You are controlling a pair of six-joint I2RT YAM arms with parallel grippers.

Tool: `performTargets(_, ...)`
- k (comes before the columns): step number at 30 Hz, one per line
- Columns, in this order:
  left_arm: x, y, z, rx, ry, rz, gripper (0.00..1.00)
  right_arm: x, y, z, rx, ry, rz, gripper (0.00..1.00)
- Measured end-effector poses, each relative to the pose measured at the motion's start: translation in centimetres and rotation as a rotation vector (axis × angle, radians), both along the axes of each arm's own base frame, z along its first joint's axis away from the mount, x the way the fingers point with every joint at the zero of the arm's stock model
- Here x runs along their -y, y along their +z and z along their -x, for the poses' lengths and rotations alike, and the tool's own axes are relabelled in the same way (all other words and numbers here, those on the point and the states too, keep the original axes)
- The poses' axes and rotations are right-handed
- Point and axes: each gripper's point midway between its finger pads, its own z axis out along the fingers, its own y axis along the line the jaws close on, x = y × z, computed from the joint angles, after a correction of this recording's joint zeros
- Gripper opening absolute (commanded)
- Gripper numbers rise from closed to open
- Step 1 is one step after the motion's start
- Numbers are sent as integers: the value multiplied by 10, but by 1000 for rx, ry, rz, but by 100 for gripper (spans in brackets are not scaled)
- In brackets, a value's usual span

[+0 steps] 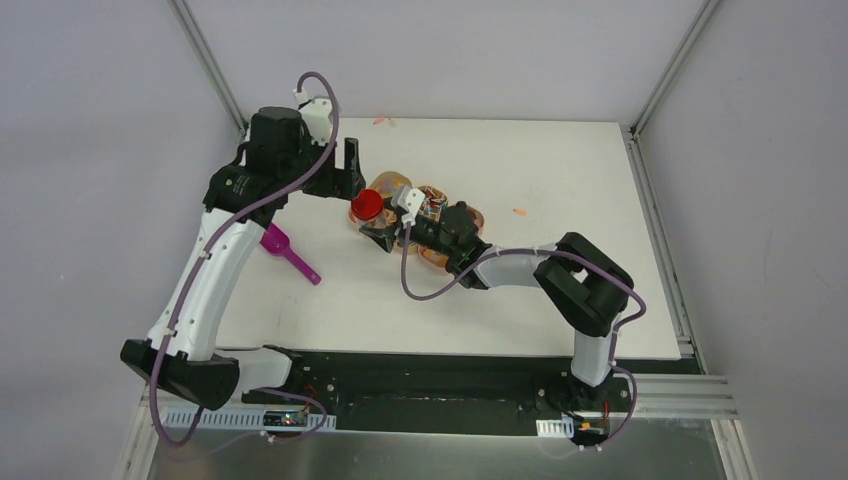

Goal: Pack the candies
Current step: Screw the bottle lid onto the packing bottle.

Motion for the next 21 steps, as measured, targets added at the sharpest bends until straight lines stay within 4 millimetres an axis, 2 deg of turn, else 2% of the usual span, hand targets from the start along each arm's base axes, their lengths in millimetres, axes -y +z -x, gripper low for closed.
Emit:
performTargets(7,7,-45,-8,-190,54,-21,89,-2,-6,-11,-16,-48,11,24)
performTargets(14,17,-58,-7,-230,55,-49,86,-8,-14,-12,-28,-47,26,24)
performTargets(21,14,-76,-11,-272,91,-72,81,-9,-16,-14,-33,-57,31,24)
